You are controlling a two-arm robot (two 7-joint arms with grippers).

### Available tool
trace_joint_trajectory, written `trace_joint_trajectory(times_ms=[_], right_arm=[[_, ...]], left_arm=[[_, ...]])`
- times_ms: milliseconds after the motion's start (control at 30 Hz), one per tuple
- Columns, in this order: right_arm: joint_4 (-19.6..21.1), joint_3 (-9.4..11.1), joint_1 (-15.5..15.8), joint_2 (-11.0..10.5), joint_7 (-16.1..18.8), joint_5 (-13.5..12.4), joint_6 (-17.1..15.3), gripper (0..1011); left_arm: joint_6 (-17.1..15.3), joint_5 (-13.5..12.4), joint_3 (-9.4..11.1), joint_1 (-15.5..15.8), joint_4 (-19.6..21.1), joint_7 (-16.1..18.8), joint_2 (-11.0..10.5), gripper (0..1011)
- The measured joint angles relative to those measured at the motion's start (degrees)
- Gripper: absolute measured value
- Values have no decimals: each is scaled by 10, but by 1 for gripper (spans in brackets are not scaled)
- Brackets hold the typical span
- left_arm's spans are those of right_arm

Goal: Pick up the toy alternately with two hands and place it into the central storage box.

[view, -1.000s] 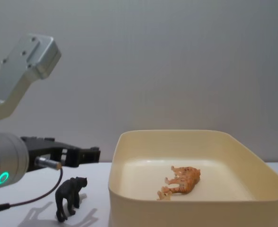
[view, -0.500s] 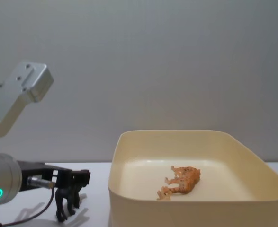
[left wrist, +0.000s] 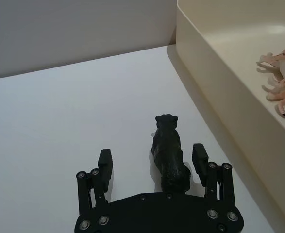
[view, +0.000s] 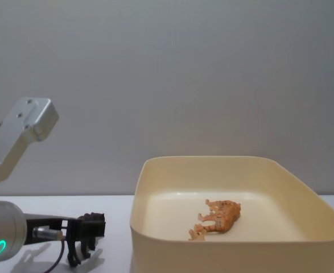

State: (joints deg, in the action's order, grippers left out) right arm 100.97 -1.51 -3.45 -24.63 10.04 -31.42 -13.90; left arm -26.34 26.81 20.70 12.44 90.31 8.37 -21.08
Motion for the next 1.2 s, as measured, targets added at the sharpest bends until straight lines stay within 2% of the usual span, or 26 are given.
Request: trace_joint_trajectory(times_ms=[233, 433, 500, 533, 633, 667, 700, 767, 833, 1200], right_arm=[[0, 0, 0, 0, 0, 0, 0, 1001], [0, 0, 0, 0, 0, 0, 0, 1001], [0, 0, 0, 0, 0, 0, 0, 1001], [0, 0, 0, 0, 0, 0, 0, 1001], [0, 0, 0, 0, 0, 0, 0, 1001], [0, 0, 0, 0, 0, 0, 0, 1001], [0, 0, 0, 0, 0, 0, 0, 1001], [0, 0, 0, 0, 0, 0, 0, 1001], [0, 0, 0, 0, 0, 0, 0, 1001], [0, 0, 0, 0, 0, 0, 0, 1001]], left_arm=[[-1, 9, -2, 3, -11, -1, 5, 884], [-1, 13, -3, 4, -17, -2, 6, 683], [-1, 14, -4, 5, -19, -3, 7, 645], [-1, 15, -4, 5, -20, -3, 8, 586], [-1, 16, -4, 6, -21, -3, 8, 499], [-1, 16, -4, 6, -21, -3, 8, 499], [-1, 16, -4, 6, -21, -4, 8, 419], [-1, 16, -4, 6, -21, -4, 9, 399], [-1, 15, -4, 6, -21, -3, 9, 329], [4, -8, -9, 11, 4, 17, 10, 319]])
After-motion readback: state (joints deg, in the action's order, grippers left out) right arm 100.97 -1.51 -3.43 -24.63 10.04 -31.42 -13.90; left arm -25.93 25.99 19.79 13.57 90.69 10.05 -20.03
